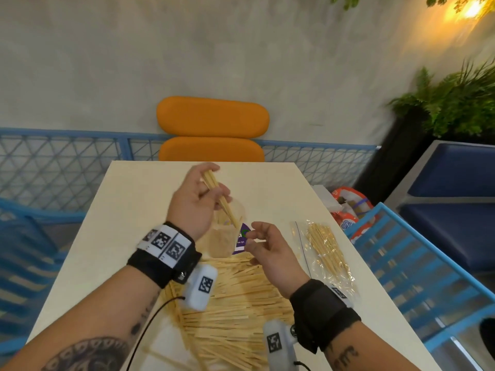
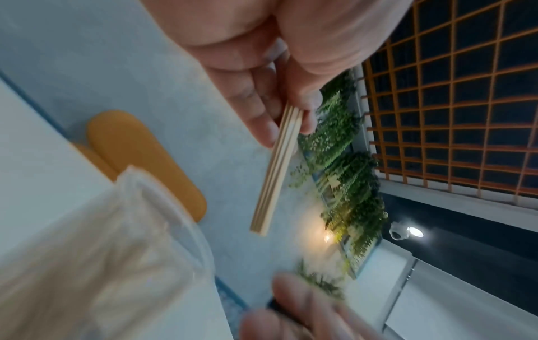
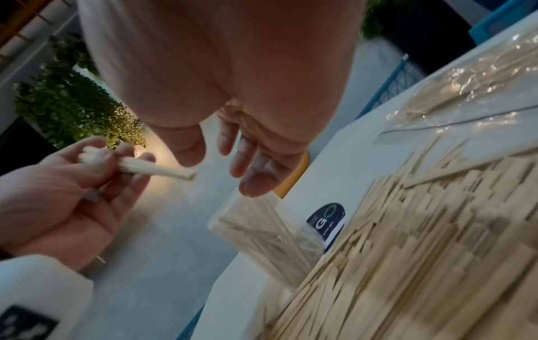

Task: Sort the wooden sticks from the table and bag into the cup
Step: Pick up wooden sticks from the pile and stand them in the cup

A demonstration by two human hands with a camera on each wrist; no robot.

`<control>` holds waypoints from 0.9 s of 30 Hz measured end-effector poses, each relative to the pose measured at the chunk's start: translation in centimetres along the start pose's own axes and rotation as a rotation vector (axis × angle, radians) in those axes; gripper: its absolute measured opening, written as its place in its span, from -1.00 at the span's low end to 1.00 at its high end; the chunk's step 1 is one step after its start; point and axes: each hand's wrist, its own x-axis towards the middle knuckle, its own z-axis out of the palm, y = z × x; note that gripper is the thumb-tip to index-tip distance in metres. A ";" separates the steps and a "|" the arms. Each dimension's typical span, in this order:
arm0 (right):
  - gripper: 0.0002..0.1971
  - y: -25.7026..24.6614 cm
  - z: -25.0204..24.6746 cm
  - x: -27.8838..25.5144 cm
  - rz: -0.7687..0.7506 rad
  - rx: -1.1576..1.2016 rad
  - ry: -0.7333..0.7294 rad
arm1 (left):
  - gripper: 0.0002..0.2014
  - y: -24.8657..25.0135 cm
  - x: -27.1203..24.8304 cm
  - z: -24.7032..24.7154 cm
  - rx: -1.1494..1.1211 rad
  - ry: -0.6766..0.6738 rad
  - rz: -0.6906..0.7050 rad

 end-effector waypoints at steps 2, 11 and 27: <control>-0.68 0.1 -0.3 0.3 0.009 -0.017 0.046 | -0.57 0.4 1.6 -1.3 0.037 0.092 0.049; -0.68 2.0 0.0 0.6 0.029 -0.115 0.064 | -0.54 -3.5 2.8 -0.2 0.301 0.020 0.077; -0.67 3.3 0.3 2.3 -0.045 -0.379 0.096 | -0.66 -8.3 0.9 1.8 0.885 -0.420 -0.004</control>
